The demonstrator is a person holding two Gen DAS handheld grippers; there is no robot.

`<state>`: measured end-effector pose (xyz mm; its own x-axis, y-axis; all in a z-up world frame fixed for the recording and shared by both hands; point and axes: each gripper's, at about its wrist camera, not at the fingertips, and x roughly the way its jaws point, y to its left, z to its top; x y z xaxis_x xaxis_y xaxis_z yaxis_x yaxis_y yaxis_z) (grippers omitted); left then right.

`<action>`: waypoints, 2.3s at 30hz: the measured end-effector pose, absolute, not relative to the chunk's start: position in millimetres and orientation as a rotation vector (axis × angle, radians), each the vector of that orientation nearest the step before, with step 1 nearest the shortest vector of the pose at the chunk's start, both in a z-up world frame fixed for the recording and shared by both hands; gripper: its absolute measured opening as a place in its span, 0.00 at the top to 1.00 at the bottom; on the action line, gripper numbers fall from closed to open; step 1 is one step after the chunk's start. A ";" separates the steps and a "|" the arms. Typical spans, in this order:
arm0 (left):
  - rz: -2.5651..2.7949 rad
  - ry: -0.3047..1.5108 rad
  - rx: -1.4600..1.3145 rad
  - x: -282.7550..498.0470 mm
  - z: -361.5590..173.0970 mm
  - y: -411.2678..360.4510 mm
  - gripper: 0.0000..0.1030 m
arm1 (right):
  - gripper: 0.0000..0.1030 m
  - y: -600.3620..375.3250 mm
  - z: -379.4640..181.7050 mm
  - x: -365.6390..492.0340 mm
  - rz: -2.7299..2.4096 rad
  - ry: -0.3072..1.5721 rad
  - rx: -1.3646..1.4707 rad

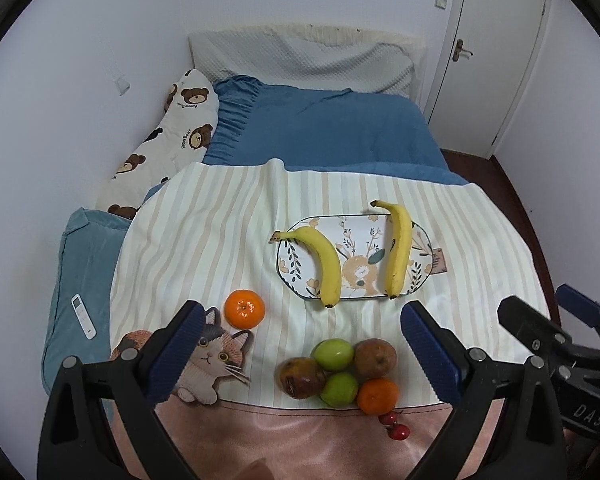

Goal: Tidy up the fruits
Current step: 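Withdraw both tools and move them toward the apple and orange cluster, then grasp the dark red apple with the left tool while the right tool grasps the orange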

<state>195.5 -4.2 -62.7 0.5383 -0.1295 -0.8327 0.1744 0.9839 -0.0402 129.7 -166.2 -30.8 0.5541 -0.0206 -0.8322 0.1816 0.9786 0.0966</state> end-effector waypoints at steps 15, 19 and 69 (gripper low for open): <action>-0.150 1.189 0.118 208.2 -163.2 32.2 0.03 | 0.03 -165.4 -160.2 124.0 -0.076 1.246 0.375; -0.165 1.311 0.229 211.9 -225.7 26.1 0.03 | 0.08 -159.4 -225.8 121.0 -0.079 1.345 0.393; -0.291 1.533 0.239 186.7 -360.1 -19.6 0.46 | 0.37 -106.0 -348.5 142.7 0.100 1.551 0.204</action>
